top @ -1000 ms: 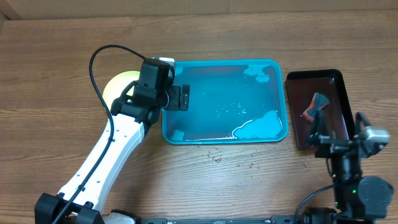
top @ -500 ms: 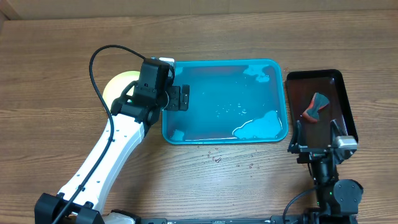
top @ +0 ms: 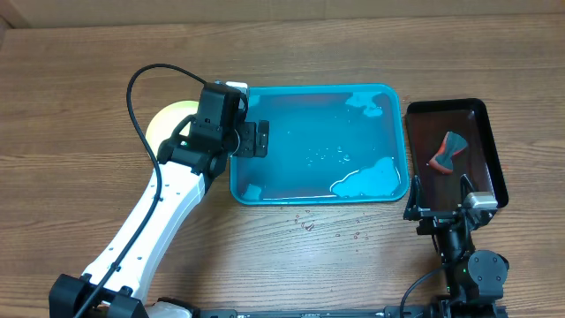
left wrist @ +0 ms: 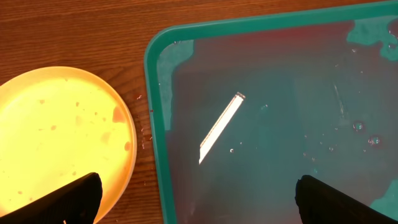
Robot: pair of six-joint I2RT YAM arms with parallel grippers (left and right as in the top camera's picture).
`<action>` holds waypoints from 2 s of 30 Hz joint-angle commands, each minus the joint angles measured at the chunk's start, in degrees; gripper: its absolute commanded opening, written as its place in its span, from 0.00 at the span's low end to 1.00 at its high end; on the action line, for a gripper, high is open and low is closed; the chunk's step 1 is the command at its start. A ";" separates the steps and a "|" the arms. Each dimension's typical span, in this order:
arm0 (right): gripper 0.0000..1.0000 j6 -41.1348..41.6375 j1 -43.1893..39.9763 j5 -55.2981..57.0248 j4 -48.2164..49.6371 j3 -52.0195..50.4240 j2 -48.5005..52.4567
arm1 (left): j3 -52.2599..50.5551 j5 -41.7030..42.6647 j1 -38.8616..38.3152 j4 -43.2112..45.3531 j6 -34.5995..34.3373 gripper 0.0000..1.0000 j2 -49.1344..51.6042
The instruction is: Clean dirty plates on tray and stack at the side
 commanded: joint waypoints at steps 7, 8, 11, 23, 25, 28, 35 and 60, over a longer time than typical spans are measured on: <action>1.00 0.22 0.33 0.00 0.37 -0.61 -0.66 | 1.01 0.46 -0.07 0.15 0.85 1.00 0.17; 1.00 0.22 0.33 0.00 0.35 -0.61 -0.66 | 1.01 0.44 -0.07 0.15 0.85 1.00 0.17; 1.00 0.22 0.33 0.00 0.37 -0.61 -0.66 | 1.01 0.44 -0.07 0.15 0.85 1.00 0.17; 1.00 0.22 0.33 0.00 0.37 -0.61 -0.68 | 1.01 0.44 -0.07 0.15 0.85 1.00 0.17; 1.00 0.22 0.33 0.00 0.35 -0.61 -0.66 | 1.01 0.44 -0.07 0.15 0.85 1.00 0.17; 1.00 0.22 0.33 0.00 0.37 -0.61 -0.66 | 1.01 0.26 -0.07 0.15 0.87 1.00 0.02; 1.00 0.22 0.33 0.00 0.37 -0.61 -0.66 | 0.57 0.11 0.04 -1.36 1.07 1.00 -6.95; 1.00 0.22 0.33 0.00 0.37 -0.61 -0.66 | -60.30 0.26 22.12 43.25 5.16 1.00 -67.12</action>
